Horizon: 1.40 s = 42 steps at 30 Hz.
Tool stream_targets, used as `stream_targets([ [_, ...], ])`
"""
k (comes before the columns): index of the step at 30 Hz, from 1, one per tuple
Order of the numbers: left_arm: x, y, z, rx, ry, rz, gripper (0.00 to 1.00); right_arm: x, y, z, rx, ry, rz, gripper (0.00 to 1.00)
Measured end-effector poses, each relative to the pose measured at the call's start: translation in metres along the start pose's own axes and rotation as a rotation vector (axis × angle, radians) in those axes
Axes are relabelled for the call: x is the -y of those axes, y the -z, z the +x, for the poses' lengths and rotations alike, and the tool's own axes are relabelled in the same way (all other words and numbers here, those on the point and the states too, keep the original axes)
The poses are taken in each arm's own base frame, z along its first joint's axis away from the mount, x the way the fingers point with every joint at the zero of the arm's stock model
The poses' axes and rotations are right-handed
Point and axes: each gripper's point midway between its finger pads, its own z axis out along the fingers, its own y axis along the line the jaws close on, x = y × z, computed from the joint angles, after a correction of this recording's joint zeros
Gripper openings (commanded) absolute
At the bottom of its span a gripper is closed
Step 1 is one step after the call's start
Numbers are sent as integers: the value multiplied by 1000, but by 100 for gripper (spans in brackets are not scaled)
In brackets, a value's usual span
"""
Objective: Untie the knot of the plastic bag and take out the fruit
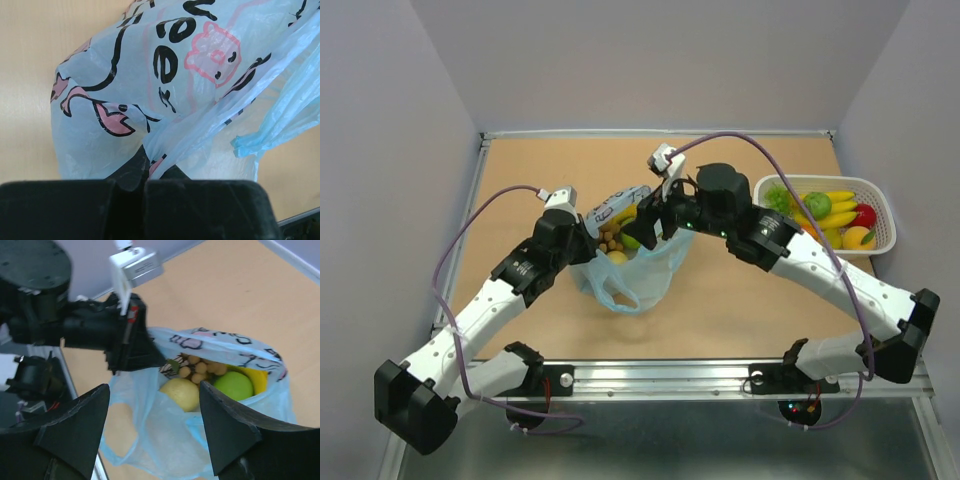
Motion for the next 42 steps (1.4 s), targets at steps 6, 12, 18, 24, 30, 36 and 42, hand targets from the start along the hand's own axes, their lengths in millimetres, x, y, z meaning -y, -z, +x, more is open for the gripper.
stream_targets([
  [6, -2, 2, 6, -24, -2, -3, 0, -34, -1, 33, -30, -79, -116, 70],
  [12, -2, 6, 6, -24, 7, -2, 0, -15, -56, 140, -219, -189, -35, 71],
  [18, -1, 15, 3, -3, 37, 14, 0, 10, -102, 176, -216, -250, 81, 77],
  [24, -6, 13, 15, -27, 56, 5, 0, 27, -133, 158, -52, -308, 147, 88],
  [30, -7, 11, 17, -27, 61, 4, 0, 36, -165, 195, -72, -346, 176, 87],
  [36, -10, 6, 22, -26, 61, 3, 0, 32, -183, 224, -111, -362, 142, 56],
  [42, -23, -1, 35, -38, 55, -39, 0, 25, -186, 216, -87, -340, 87, 1],
])
